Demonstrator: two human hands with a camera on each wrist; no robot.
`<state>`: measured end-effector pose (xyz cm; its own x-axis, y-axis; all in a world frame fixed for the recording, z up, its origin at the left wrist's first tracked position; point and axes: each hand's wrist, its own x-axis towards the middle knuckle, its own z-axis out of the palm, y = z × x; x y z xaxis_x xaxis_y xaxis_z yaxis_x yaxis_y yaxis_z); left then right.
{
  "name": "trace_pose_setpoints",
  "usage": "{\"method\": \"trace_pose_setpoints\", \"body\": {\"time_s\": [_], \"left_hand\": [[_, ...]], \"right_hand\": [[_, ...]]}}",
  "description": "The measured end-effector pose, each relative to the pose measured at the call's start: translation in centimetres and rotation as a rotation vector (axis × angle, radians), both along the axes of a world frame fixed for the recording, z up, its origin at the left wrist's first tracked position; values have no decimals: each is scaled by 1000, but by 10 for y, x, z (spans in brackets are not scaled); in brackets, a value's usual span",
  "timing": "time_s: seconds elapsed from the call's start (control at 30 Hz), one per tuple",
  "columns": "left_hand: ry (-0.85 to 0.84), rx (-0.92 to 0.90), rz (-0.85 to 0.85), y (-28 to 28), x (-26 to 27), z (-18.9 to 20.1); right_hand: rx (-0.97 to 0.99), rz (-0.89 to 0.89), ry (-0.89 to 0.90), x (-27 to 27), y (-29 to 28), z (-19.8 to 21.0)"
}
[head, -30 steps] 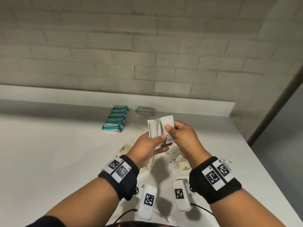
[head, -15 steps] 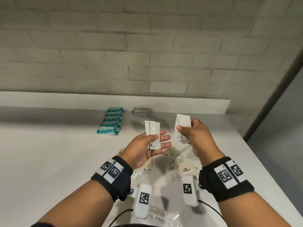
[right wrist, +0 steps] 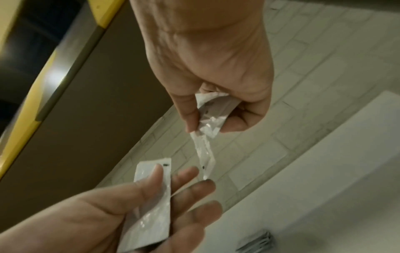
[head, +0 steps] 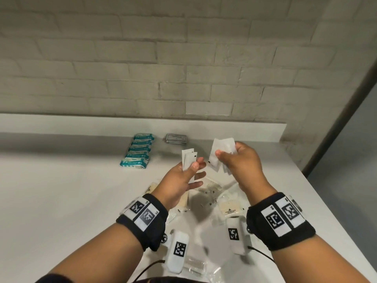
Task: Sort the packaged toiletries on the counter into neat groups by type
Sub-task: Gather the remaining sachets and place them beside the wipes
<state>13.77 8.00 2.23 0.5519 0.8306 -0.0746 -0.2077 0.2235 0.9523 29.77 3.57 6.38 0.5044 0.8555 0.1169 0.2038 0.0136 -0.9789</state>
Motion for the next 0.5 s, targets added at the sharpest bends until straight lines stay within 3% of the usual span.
{"method": "trace_pose_setpoints", "body": {"time_s": [0.17, 0.3, 0.43, 0.5], "left_hand": [[3, 25, -45, -6, 12, 2], [7, -15, -33, -6, 10, 4], [58, -11, -83, -8, 9, 5], [42, -49, -99, -8, 8, 6]], "right_hand": [[-85, 220, 0, -22, 0, -3], [-49, 156, 39, -13, -1, 0], [-133, 265, 46, -12, -3, -2], [-108, 212, 57, -11, -2, -3]]}}
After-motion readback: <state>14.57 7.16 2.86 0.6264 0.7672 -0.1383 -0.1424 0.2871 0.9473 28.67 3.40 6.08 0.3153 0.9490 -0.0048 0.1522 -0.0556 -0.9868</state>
